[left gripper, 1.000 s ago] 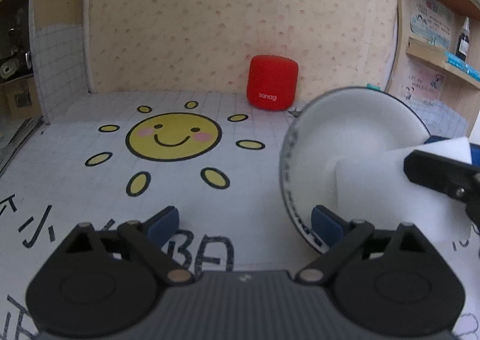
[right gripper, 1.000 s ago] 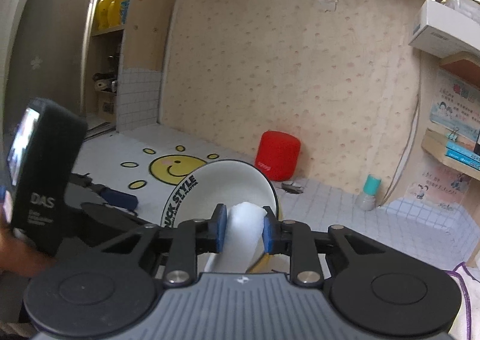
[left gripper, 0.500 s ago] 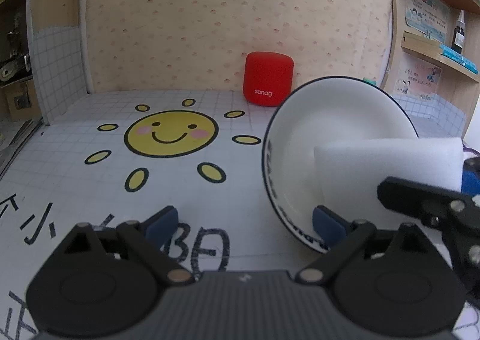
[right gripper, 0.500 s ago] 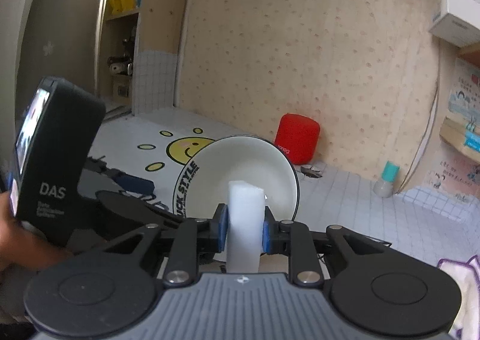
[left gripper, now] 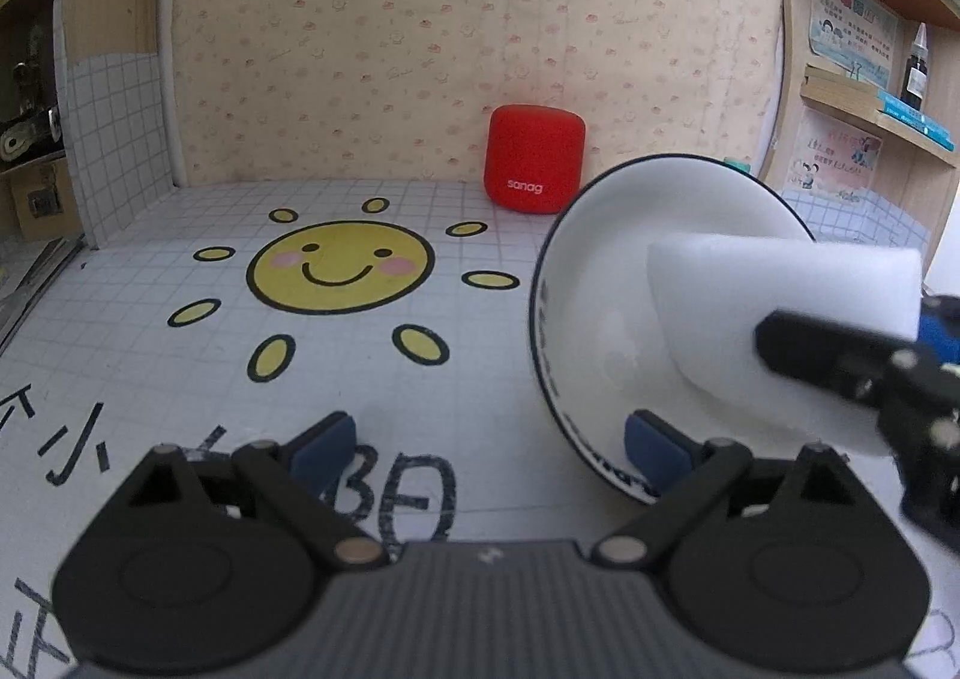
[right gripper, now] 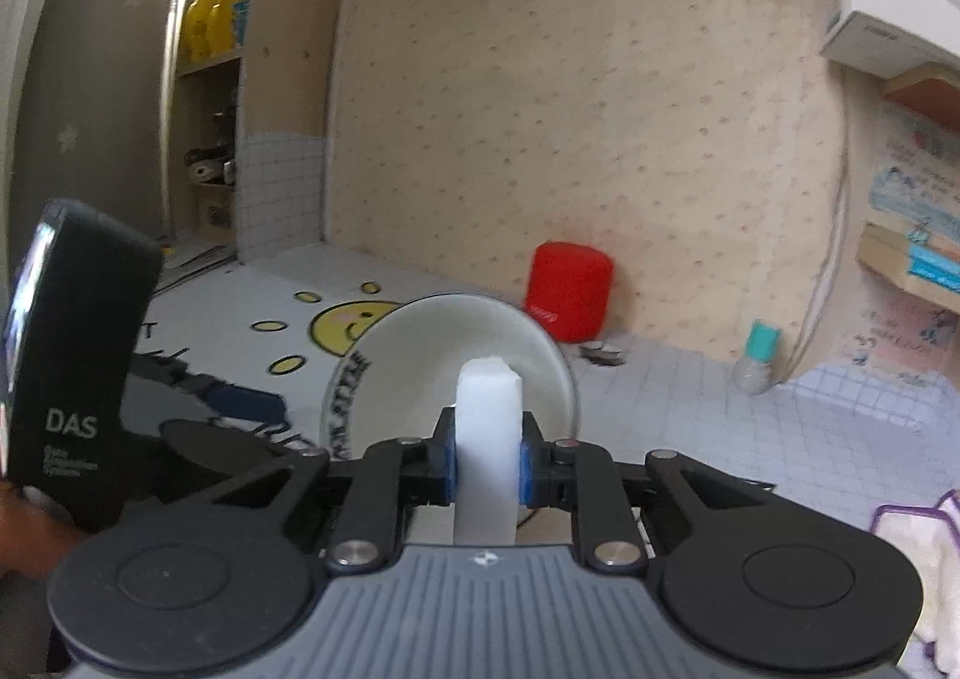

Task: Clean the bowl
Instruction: 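Rotate the bowl with the left gripper while the right gripper wipes the sponge across the interior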

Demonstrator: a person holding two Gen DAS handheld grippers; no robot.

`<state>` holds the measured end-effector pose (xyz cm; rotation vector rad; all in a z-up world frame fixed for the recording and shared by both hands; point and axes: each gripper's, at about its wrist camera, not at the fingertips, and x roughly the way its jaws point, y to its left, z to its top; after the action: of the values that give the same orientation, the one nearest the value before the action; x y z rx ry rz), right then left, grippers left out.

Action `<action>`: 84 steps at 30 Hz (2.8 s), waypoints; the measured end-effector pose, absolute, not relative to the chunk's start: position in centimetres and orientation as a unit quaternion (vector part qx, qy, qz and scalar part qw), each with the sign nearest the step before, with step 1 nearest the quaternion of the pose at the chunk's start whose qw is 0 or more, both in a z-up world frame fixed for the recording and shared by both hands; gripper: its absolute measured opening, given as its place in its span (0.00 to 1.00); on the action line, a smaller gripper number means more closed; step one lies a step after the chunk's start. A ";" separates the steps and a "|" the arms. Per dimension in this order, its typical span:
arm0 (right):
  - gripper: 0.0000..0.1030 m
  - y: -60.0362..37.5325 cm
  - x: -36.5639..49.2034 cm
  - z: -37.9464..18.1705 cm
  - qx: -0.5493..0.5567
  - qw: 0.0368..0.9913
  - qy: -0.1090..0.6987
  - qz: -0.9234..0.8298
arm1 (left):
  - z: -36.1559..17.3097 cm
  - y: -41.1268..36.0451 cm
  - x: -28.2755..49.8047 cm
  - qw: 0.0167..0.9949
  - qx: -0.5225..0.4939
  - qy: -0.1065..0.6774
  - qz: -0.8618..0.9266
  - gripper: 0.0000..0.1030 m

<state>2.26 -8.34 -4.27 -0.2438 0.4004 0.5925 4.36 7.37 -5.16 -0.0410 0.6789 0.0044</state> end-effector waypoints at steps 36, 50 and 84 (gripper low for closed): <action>0.17 -8.7 2.3 -4.1 -0.117 0.937 0.188 0.269 | -5.2 7.3 4.7 0.942 0.009 0.335 -0.036 0.84; 0.17 -8.5 2.6 -4.3 -0.108 0.930 0.198 0.290 | -5.1 6.9 4.4 0.942 0.004 0.334 -0.033 0.83; 0.18 -7.9 2.6 -4.0 -0.124 0.930 0.175 0.298 | -5.0 8.0 4.0 0.941 -0.002 0.338 0.004 0.93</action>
<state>2.60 -7.88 -3.99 -0.2533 0.3592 0.6108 3.99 8.04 -4.97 -0.0039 0.6903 0.0082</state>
